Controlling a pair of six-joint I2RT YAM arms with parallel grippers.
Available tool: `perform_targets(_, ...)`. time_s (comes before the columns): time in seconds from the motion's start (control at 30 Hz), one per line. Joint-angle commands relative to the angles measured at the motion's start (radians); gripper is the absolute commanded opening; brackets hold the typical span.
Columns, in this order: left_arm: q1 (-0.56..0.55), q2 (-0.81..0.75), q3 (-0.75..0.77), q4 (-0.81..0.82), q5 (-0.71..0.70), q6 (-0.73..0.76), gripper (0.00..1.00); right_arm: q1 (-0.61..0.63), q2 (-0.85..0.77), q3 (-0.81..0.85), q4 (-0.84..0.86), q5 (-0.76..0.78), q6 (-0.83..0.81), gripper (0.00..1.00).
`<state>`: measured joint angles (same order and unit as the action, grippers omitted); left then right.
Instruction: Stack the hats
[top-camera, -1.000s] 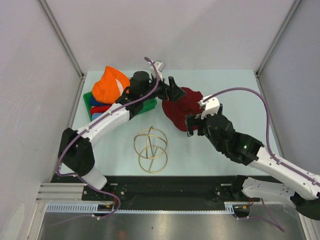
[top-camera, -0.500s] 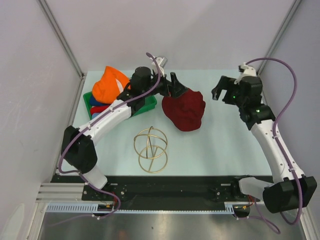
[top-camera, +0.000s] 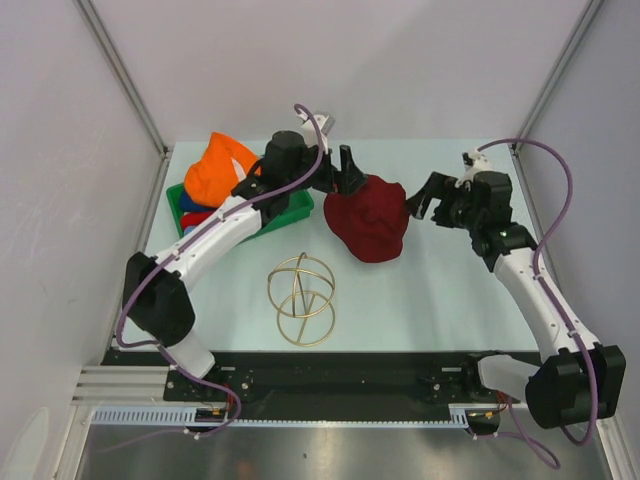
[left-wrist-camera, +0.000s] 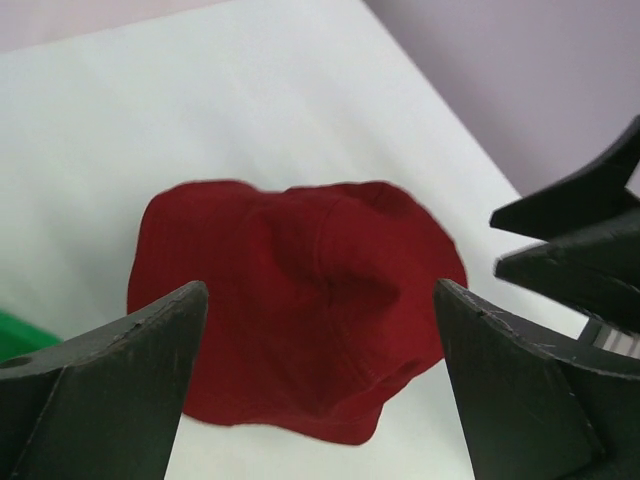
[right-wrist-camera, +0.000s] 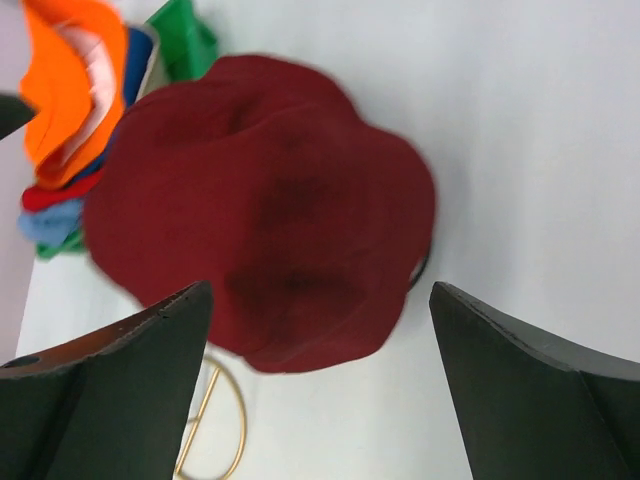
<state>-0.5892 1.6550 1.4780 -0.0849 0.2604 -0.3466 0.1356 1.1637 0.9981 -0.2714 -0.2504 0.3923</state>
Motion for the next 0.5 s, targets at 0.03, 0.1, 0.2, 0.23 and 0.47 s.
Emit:
perform_targets(0.03, 0.028, -0.099, 0.038, -0.133, -0.055, 0.063, 1.0, 0.14, -0.065, 0.002, 0.037, 0.026, -0.015, 0.93)
perform_targets(0.1, 0.032, -0.135, 0.047, -0.211, -0.095, 0.092, 1.0, 0.22, -0.087, 0.005, 0.021, 0.137, -0.021, 0.93)
perform_targets(0.2, 0.048, -0.193, 0.059, -0.32, -0.197, 0.164, 1.0, 0.275, -0.113, 0.028, -0.005, 0.24, -0.043, 0.94)
perform_targets(0.23, 0.058, -0.21, 0.047, -0.338, -0.225, 0.191, 1.0, 0.301, -0.113, 0.042, -0.027, 0.249, -0.052, 0.94)
perform_targets(0.47, 0.307, -0.385, -0.16, -0.316, -0.173, 0.184, 1.0, 0.501, -0.056, 0.158, -0.094, 0.313, -0.076, 0.94)
